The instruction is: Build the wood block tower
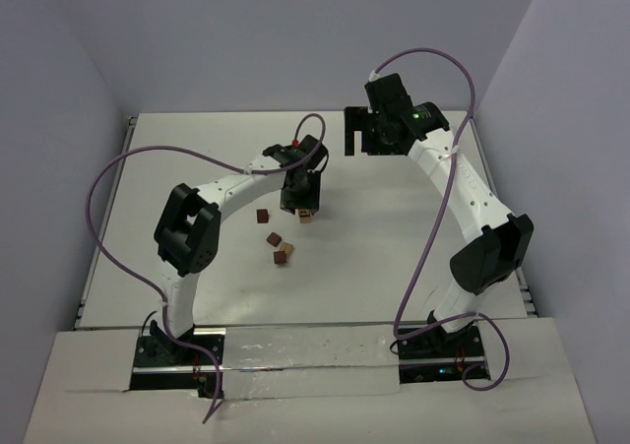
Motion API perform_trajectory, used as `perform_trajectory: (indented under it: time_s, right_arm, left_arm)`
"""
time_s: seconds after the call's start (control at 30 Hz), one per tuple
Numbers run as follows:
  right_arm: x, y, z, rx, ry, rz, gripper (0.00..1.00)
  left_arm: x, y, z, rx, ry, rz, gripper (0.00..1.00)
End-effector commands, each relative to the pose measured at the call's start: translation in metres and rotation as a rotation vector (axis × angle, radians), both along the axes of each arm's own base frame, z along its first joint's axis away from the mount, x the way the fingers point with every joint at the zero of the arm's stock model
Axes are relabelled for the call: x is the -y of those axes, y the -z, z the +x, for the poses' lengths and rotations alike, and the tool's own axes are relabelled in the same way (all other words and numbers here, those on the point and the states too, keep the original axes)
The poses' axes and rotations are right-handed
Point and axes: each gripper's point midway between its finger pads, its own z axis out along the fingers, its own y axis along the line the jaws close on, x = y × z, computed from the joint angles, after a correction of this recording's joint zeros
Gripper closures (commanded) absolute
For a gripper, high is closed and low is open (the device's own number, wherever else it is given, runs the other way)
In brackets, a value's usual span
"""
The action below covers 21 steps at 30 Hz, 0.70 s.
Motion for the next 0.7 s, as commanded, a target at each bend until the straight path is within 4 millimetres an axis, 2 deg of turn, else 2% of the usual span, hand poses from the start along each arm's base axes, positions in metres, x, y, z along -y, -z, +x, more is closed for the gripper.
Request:
perform_trajectory:
  time_s: [0.0, 0.1, 0.17, 0.23, 0.3, 0.43, 0.47, 0.5, 0.53, 0.57, 0.6, 0.67]
  right_arm:
    - [-0.001, -0.014, 0.000, 0.044, -0.013, 0.022, 0.00]
    - [-0.002, -0.016, -0.001, 0.049, -0.021, 0.027, 0.00]
    - [-0.005, -0.017, -0.004, 0.051, -0.037, 0.027, 0.00]
    - [-0.008, -0.018, -0.006, 0.056, -0.058, 0.026, 0.00]
    - [-0.015, -0.020, -0.010, 0.063, -0.098, 0.025, 0.00]
    - [-0.039, -0.018, -0.034, 0.061, -0.288, 0.053, 0.00]
    - [-0.049, -0.015, -0.044, 0.051, -0.357, 0.067, 0.00]
    - [-0.054, -0.015, -0.048, 0.051, -0.390, 0.064, 0.00]
    - [-0.060, -0.009, -0.058, 0.035, -0.435, 0.072, 0.00]
    - [-0.070, 0.000, -0.070, 0.018, -0.490, 0.067, 0.00]
    - [-0.080, 0.010, -0.084, 0.004, -0.547, 0.054, 0.00]
    - [-0.094, 0.038, -0.106, -0.028, -0.618, 0.025, 0.00]
  left_arm:
    - [-0.002, -0.050, -0.004, 0.107, 0.028, -0.087, 0.36]
    - [-0.012, -0.069, -0.009, 0.161, 0.031, -0.102, 0.31]
    - [-0.022, -0.095, -0.014, 0.222, 0.033, -0.125, 0.30]
    - [-0.028, -0.104, -0.018, 0.255, 0.064, -0.127, 0.29]
    - [-0.034, -0.123, -0.025, 0.307, 0.118, -0.148, 0.30]
    - [-0.040, -0.158, -0.046, 0.419, 0.368, -0.218, 0.30]
    - [-0.048, -0.172, -0.060, 0.464, 0.441, -0.276, 0.30]
    - [-0.058, -0.175, -0.055, 0.479, 0.429, -0.282, 0.30]
    - [-0.062, -0.185, -0.067, 0.505, 0.495, -0.350, 0.29]
    - [-0.077, -0.194, -0.068, 0.545, 0.500, -0.388, 0.29]
    - [-0.095, -0.201, -0.062, 0.587, 0.470, -0.402, 0.29]
    - [-0.119, -0.209, -0.056, 0.639, 0.416, -0.393, 0.30]
